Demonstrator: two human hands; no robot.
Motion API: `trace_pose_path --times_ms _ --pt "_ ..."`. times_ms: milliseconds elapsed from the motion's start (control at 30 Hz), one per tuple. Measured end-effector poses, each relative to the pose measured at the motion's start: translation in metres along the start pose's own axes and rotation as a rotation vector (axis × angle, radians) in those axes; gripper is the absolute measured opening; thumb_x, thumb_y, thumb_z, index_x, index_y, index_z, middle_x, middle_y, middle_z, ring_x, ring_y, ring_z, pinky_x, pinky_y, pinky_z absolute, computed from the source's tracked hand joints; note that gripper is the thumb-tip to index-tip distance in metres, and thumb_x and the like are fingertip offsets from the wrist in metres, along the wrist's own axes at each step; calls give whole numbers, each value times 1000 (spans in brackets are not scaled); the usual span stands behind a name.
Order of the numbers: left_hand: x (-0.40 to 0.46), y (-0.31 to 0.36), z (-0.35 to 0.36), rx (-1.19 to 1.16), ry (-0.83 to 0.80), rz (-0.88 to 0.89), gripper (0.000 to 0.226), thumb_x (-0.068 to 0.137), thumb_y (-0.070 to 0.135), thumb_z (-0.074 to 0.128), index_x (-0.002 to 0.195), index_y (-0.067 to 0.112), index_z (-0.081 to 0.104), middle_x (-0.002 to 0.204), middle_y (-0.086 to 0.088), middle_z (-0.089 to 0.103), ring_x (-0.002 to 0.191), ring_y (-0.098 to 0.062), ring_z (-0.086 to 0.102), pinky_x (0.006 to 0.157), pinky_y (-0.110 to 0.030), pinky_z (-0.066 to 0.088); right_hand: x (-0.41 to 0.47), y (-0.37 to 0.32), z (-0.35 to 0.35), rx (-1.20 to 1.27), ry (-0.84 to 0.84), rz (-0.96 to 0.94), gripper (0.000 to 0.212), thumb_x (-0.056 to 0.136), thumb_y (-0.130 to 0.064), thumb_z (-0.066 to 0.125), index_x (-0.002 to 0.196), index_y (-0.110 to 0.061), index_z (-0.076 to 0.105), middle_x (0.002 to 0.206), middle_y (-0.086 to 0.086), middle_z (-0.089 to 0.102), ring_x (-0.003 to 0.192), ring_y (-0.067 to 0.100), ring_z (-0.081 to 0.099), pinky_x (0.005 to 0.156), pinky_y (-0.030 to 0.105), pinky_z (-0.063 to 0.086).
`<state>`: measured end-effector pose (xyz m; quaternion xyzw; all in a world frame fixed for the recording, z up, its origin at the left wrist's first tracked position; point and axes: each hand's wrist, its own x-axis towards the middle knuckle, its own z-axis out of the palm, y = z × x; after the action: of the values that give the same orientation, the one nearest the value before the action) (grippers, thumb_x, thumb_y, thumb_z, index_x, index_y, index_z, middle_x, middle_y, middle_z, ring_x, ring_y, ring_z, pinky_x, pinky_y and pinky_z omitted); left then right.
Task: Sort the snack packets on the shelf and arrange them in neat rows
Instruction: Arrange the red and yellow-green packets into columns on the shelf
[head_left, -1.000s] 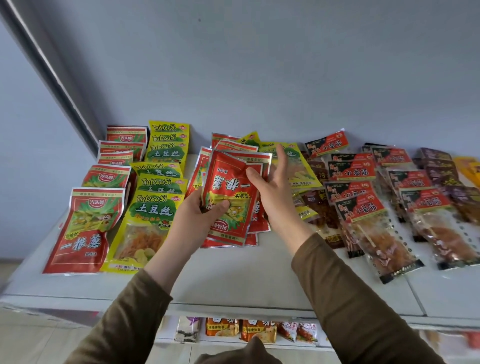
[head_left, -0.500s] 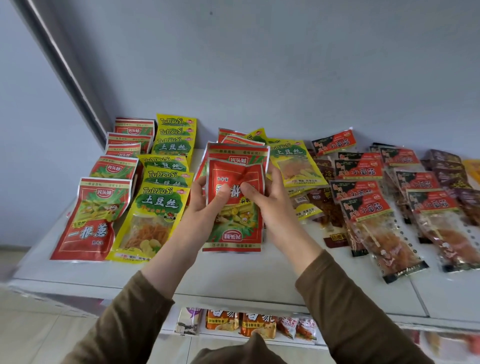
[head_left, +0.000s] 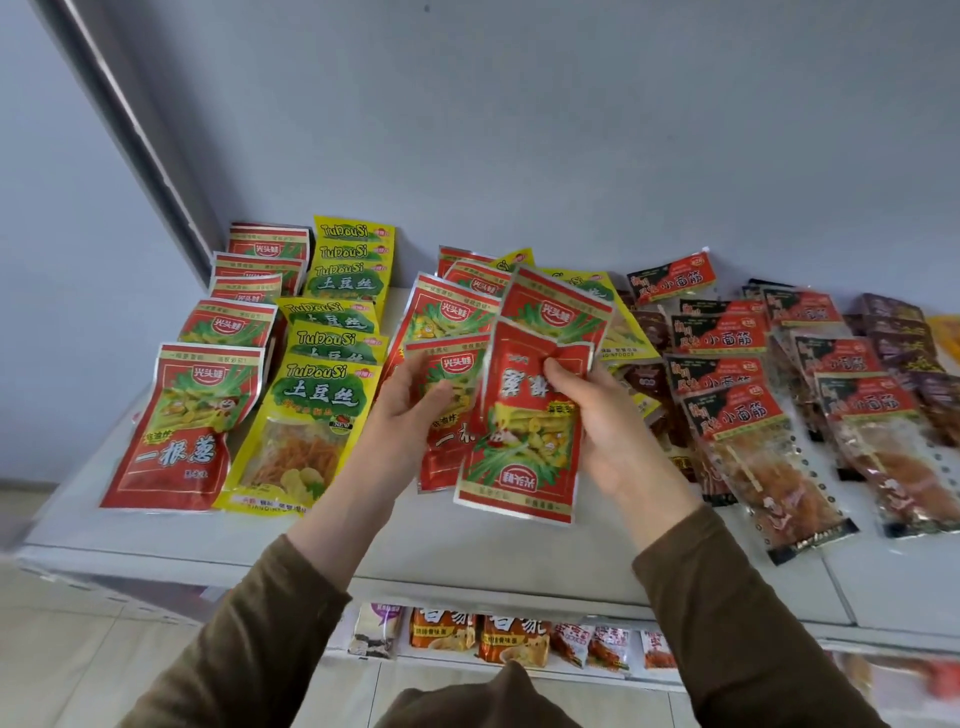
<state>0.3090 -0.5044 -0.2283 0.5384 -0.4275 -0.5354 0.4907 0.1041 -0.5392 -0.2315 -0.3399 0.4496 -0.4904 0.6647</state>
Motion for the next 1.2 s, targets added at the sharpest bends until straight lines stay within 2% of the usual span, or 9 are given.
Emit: trace_pose_path --times_ms 100,167,267,367,567,667,800,1067,1200 --pt "7 -4 -1 43 48 -78 43 105 24 57 144 35 44 141 2 58 114 -19 69 89 -42 61 1 0 -5 15 1 47 43 89 -22 73 130 -18 61 116 7 75 106 30 73 96 54 54" --pt "11 -5 1 68 90 -64 51 104 19 60 147 37 40 145 0 51 120 -23 65 91 -49 60 2 4 -4 -40 6 44 39 92 -23 72 129 -19 61 113 5 76 102 27 74 91 50 56" --pt "15 -5 1 15 124 -47 63 100 5 62 145 40 34 129 2 63 108 -15 71 71 -33 62 3 7 -2 -72 5 36 35 93 -25 72 126 -23 62 110 2 77 98 24 75 86 47 58" --pt "19 -5 -1 5 157 -65 78 97 1 64 149 43 24 120 4 66 104 -14 71 74 -35 60 4 7 -3 -73 -6 34 33 93 -26 72 124 -24 62 110 2 77 99 24 75 87 47 57" --pt "19 -7 2 40 113 -128 19 100 11 65 115 23 66 106 2 79 87 -16 78 74 -38 59 1 10 -3 -56 -36 19 37 92 -25 73 127 -21 60 115 4 76 104 26 73 93 50 55" --pt "20 -5 2 -39 156 -83 13 103 13 60 112 19 67 103 -2 80 89 -26 79 80 -46 61 -2 11 0 -53 -68 8 39 90 -26 75 125 -20 61 115 5 75 104 27 73 89 47 57" --pt "24 4 -2 -90 190 -5 10 106 19 54 112 18 62 103 -4 79 87 -26 78 66 -36 62 -6 15 11 -122 -83 -49 36 89 -27 77 122 -20 64 113 3 76 102 25 74 81 38 60" --pt "15 12 -2 -210 19 -17 51 91 63 56 126 26 61 110 -2 78 95 -22 78 67 -29 62 -2 22 25 -169 34 -127 31 90 -30 76 116 -17 65 107 3 77 96 24 76 82 44 61" --pt "16 10 -7 -181 55 34 28 99 31 65 121 15 60 108 -7 78 93 -27 78 66 -33 64 1 19 23 -73 60 -96 26 92 -24 73 115 -12 67 106 6 78 96 27 76 79 42 61"
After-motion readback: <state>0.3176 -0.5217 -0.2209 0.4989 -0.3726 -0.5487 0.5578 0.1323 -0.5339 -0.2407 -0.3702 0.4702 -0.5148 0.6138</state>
